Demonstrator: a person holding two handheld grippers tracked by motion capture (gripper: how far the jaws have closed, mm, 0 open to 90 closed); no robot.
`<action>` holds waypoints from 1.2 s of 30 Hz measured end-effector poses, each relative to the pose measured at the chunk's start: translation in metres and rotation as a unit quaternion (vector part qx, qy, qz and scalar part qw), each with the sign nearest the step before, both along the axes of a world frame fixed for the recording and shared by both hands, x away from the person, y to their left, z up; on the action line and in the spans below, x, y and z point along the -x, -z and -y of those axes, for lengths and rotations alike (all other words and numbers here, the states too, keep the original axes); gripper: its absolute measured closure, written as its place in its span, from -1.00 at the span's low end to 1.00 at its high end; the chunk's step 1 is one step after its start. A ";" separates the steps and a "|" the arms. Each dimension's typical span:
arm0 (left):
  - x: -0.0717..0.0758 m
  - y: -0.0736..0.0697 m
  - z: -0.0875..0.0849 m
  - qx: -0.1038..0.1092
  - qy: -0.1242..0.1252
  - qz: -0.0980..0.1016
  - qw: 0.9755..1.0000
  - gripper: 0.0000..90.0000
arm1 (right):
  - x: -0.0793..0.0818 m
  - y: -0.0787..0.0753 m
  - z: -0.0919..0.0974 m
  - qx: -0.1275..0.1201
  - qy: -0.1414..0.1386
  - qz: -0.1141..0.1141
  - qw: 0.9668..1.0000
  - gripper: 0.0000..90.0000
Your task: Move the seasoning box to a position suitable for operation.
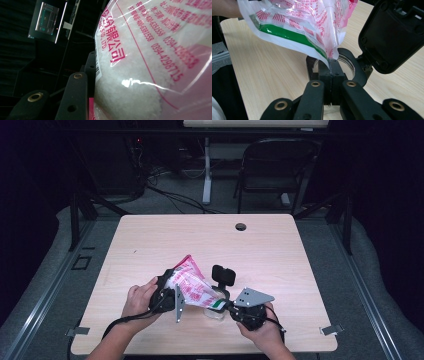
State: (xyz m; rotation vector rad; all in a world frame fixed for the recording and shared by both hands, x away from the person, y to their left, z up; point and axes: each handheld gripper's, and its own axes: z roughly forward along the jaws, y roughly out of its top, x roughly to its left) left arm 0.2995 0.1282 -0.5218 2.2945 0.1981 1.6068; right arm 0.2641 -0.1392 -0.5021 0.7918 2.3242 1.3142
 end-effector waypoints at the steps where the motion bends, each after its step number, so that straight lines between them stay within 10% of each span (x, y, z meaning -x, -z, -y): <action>1: 0.000 0.000 0.000 0.000 0.000 0.001 1.000 0.45 | 0.000 0.000 0.000 0.004 0.001 0.001 1.000 1.00; 36: 0.003 -0.002 0.005 0.003 -0.001 0.031 1.000 0.45 | -0.003 0.004 0.002 0.006 0.007 0.001 1.000 1.00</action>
